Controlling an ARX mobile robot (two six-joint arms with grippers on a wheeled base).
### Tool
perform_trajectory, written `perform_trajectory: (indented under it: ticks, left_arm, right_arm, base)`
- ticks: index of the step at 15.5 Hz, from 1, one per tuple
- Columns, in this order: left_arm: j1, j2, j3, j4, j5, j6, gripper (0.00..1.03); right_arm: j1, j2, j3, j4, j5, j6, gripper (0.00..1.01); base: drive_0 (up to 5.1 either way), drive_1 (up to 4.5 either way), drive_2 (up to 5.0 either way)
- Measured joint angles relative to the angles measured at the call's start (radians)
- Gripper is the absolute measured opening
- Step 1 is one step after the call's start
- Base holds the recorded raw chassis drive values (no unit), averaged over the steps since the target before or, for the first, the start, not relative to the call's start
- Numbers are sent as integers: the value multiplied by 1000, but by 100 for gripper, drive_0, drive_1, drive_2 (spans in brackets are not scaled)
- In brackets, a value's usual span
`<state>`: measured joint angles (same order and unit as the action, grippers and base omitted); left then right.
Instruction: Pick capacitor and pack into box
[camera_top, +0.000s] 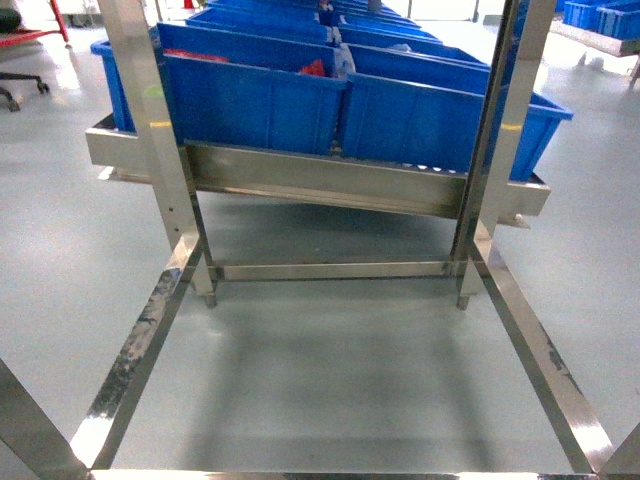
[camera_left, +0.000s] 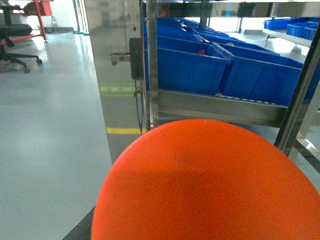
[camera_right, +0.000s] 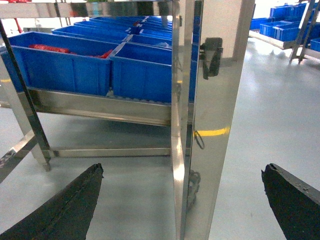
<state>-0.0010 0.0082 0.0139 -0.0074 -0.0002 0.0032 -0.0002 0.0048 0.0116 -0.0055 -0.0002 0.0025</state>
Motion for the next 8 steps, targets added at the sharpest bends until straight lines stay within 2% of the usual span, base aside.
perform_trajectory:
  ticks: [4,8]
  left_arm:
    - [0,0,0,0,0,0,43]
    - [0,0,0,0,1,0,43]
  right_arm:
    - [0,0,0,0,0,0,98]
    - [0,0,0,3,2,0,98]
  base:
    - [0,0,0]
    - [-477,334,162]
